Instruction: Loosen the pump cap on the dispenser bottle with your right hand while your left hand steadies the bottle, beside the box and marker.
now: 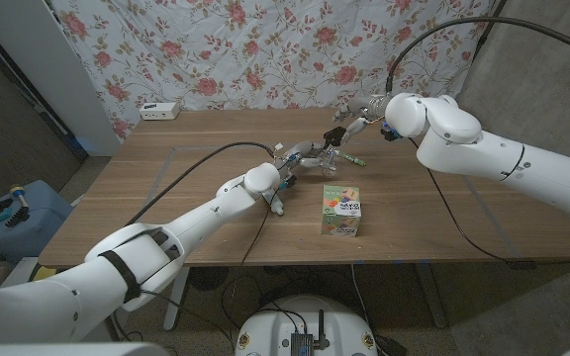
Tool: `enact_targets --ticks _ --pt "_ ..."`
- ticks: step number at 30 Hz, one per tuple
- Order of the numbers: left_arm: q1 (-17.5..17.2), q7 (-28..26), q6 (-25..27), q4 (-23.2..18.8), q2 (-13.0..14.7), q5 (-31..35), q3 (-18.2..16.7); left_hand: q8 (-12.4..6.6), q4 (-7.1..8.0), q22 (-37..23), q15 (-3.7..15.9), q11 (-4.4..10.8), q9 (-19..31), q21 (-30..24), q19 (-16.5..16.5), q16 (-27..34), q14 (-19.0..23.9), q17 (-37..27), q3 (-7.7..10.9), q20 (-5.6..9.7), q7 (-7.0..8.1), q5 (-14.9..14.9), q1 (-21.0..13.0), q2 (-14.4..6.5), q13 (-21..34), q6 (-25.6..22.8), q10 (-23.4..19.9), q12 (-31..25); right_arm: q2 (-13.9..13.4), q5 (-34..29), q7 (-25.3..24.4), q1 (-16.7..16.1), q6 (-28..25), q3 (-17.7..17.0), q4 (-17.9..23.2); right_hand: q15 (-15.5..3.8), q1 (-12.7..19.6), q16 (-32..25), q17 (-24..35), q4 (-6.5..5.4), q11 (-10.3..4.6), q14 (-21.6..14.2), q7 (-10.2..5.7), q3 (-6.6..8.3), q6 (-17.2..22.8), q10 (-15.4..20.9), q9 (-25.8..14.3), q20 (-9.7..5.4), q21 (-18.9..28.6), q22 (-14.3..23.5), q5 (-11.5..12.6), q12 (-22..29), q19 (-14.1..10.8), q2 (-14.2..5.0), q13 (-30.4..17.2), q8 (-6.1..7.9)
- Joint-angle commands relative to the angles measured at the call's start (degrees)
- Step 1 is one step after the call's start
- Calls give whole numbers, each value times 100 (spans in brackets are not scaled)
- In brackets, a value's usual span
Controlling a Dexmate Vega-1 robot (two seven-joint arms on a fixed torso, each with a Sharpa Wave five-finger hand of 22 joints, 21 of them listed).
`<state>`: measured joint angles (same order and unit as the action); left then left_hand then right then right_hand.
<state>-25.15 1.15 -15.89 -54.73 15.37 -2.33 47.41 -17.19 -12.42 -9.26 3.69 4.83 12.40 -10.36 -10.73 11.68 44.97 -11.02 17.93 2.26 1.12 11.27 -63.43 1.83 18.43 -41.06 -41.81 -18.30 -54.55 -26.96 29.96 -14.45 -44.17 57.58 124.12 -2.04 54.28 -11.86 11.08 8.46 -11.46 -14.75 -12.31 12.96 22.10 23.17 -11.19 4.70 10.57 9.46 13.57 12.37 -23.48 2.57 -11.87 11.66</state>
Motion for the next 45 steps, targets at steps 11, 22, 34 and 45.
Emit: enact_targets --ticks 11,22,34,45 --pt "74 34 -24 59 -54 29 51 -28 349 -17 541 303 14 -9 -22 38 90 -35 382 402 126 14 461 -748 1237 -435 -332 -15 508 -1002 928 -324 988 -625 -713 -470 54 -56 14 16 20 -245 -9 82 366 437 -42 -71 13 15 -15 172 -18 56 -71 155" --pt "44 20 12 -19 -36 43 59 -27 352 -17 540 315 14 -9 -22 42 96 -37 378 405 139 11 465 -747 1242 -442 -330 -11 681 -1387 1170 -424 1258 -772 -874 -620 40 -88 11 12 -40 -463 5 120 723 745 -52 -112 21 15 -40 270 -50 110 -119 265" --pt "19 13 22 -72 -13 53 57 -19 354 -17 541 306 15 -9 -21 41 99 -36 380 402 126 11 469 -749 1243 -433 -339 -7 834 -1588 1292 -556 1379 -924 -986 -729 26 -106 10 2 -61 -635 -9 155 992 997 -54 -145 30 15 -32 337 -102 138 -146 339" --pt "43 26 -23 -16 -27 62 64 -16 359 -17 539 315 15 -8 -18 42 88 -45 377 402 125 11 473 -758 1247 -439 -341 -5 953 -1715 1319 -621 1432 -988 -1063 -824 4 -115 7 -15 -65 -813 -19 203 1271 1334 -55 -177 34 14 -17 411 -159 142 -147 410"
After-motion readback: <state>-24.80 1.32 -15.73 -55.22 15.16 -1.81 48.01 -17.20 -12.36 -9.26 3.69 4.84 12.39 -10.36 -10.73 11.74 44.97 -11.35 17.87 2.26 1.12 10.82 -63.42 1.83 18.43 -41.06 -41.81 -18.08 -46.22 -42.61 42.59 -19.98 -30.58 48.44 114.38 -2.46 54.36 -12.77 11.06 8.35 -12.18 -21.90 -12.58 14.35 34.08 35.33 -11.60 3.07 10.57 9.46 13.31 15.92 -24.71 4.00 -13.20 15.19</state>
